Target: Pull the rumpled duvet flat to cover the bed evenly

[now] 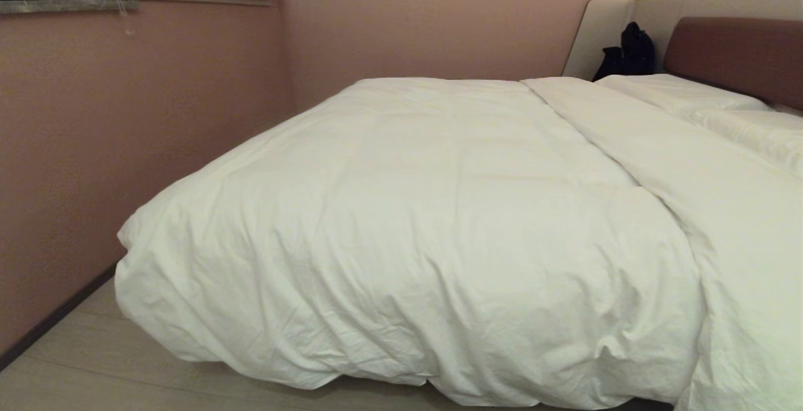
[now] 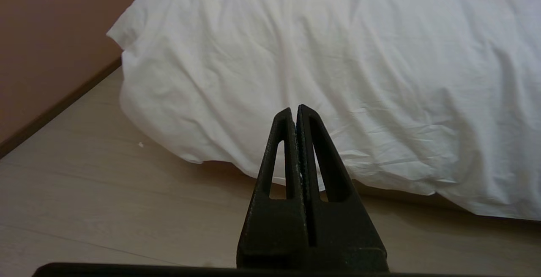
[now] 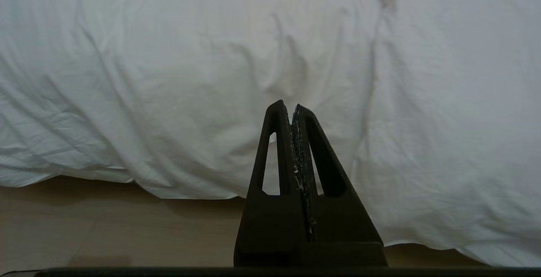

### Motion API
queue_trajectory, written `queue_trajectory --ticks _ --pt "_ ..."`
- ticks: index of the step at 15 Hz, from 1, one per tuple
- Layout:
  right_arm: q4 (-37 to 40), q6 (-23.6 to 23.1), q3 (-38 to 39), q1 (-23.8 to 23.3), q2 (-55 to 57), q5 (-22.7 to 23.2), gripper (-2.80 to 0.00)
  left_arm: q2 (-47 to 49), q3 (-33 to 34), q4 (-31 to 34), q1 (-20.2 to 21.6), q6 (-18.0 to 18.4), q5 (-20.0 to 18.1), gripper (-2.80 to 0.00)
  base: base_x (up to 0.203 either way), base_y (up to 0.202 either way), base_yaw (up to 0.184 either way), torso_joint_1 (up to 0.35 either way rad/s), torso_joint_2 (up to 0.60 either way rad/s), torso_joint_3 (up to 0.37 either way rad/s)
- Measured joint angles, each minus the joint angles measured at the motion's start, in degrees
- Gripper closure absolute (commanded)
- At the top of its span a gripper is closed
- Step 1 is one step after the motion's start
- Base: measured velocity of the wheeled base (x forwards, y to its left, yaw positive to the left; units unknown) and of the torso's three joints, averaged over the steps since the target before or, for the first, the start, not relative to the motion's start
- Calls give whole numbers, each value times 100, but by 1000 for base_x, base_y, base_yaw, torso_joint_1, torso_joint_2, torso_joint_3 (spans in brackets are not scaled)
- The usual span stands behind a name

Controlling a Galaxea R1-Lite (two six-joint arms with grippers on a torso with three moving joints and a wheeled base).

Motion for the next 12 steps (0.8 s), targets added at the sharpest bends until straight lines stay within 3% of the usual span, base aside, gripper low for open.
queue_trajectory --ticks 12 --pt "-1 0 0 0 0 0 0 0 0 -1 -1 0 -2 0 0 194 0 2 2 3"
